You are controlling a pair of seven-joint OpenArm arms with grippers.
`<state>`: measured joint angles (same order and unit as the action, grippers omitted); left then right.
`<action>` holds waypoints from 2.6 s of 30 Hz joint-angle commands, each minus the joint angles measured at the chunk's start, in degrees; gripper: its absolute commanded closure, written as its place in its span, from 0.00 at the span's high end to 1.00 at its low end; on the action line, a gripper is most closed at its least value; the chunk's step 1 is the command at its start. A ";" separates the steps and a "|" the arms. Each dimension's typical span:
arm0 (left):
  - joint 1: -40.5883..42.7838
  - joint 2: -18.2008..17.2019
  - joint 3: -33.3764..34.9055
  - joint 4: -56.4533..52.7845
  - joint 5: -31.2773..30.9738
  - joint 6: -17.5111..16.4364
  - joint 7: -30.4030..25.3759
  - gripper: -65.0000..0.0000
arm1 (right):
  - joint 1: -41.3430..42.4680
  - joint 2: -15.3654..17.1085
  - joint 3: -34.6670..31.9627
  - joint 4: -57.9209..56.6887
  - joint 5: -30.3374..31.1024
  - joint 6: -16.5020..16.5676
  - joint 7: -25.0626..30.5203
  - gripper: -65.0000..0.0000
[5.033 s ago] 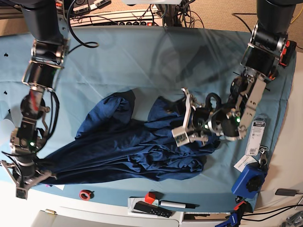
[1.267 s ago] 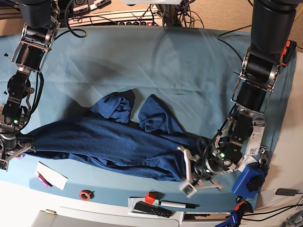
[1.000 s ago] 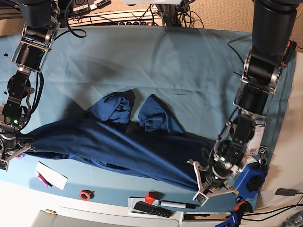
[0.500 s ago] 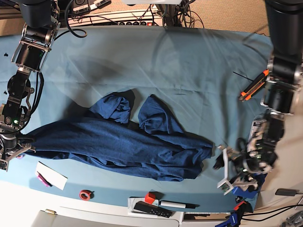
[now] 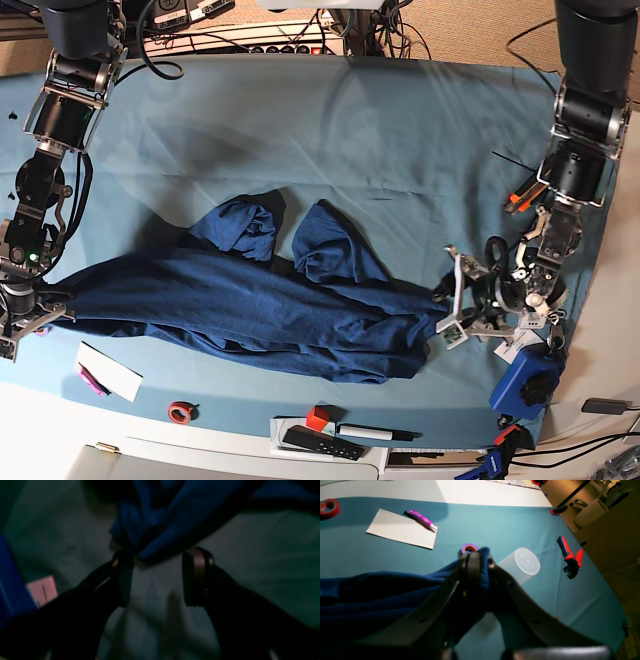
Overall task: Layout the t-shirt on the table in an organized manner, then fold the t-shirt properly
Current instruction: 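Grasp the t-shirt hem with the left gripper and tug it outward, then hold the hem with the left gripper, pulling it taut against the right gripper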
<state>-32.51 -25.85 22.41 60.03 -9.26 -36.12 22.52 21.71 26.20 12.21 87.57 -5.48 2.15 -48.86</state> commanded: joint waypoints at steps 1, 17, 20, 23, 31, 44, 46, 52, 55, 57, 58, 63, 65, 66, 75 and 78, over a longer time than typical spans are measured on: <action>-2.10 0.00 -0.52 0.87 -0.33 0.02 -1.14 0.44 | 1.46 1.29 0.28 0.81 -0.52 -0.48 1.42 0.00; -3.76 5.55 -0.46 -8.37 6.10 12.52 -6.08 0.39 | 1.46 1.27 0.28 0.81 -0.52 -0.48 1.27 0.00; -5.62 7.39 -0.46 -14.84 6.08 12.24 -7.96 0.37 | 1.46 1.27 0.28 0.81 -0.50 -0.48 1.27 0.00; -7.08 8.41 -0.46 -17.07 6.03 12.15 -9.33 0.23 | 1.46 1.27 0.28 0.81 -0.52 -0.46 1.31 0.00; -12.02 8.39 -0.46 -16.68 2.82 11.26 -9.42 0.04 | 1.46 1.27 0.28 0.81 -0.50 -0.48 1.29 0.00; -13.09 8.07 -0.46 -16.68 2.64 11.56 -11.72 0.00 | 1.46 1.25 0.26 0.81 0.15 -0.48 1.27 0.00; -13.09 8.11 -0.46 -16.68 2.64 15.93 -14.29 0.00 | 1.46 1.27 0.28 0.81 0.13 -0.48 1.27 0.00; -13.03 9.68 -0.46 -16.70 5.88 22.01 -16.57 0.00 | 1.46 1.25 0.28 0.81 0.11 -0.46 1.25 0.00; -13.05 10.80 -0.46 -16.70 5.90 21.97 -16.59 0.33 | 1.46 1.25 0.28 0.81 0.13 -0.46 1.25 0.00; -13.05 11.43 -0.44 -16.70 5.92 21.99 -16.59 0.45 | 1.46 1.27 0.28 0.81 0.13 -0.48 1.25 0.00; -13.05 11.65 -0.44 -16.70 5.95 21.97 -16.59 0.47 | 1.46 1.25 0.28 0.81 0.13 -0.46 1.25 0.00; -13.03 11.65 -0.44 -16.70 8.63 18.47 -16.59 0.47 | 1.46 1.27 0.28 0.81 0.11 -0.46 1.25 0.00; -13.00 11.13 -0.44 -16.81 10.08 16.72 -16.59 0.47 | 1.46 1.27 0.28 0.81 0.11 -0.46 1.25 0.00; -13.00 10.80 -0.44 -16.81 10.80 15.78 -16.57 0.47 | 1.46 1.27 0.26 0.81 0.11 -0.46 1.22 0.00; -10.25 8.07 -0.42 -20.72 13.60 12.68 -18.40 0.46 | 1.46 1.27 0.28 0.81 0.13 -0.46 1.05 0.00; -9.64 8.09 -0.42 -24.57 13.55 13.16 -21.14 0.46 | 1.46 1.27 0.26 0.81 0.11 -0.46 1.05 0.00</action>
<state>-39.77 -17.34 22.15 34.68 3.77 -23.07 1.15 21.71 26.17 12.21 87.46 -4.58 2.15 -49.32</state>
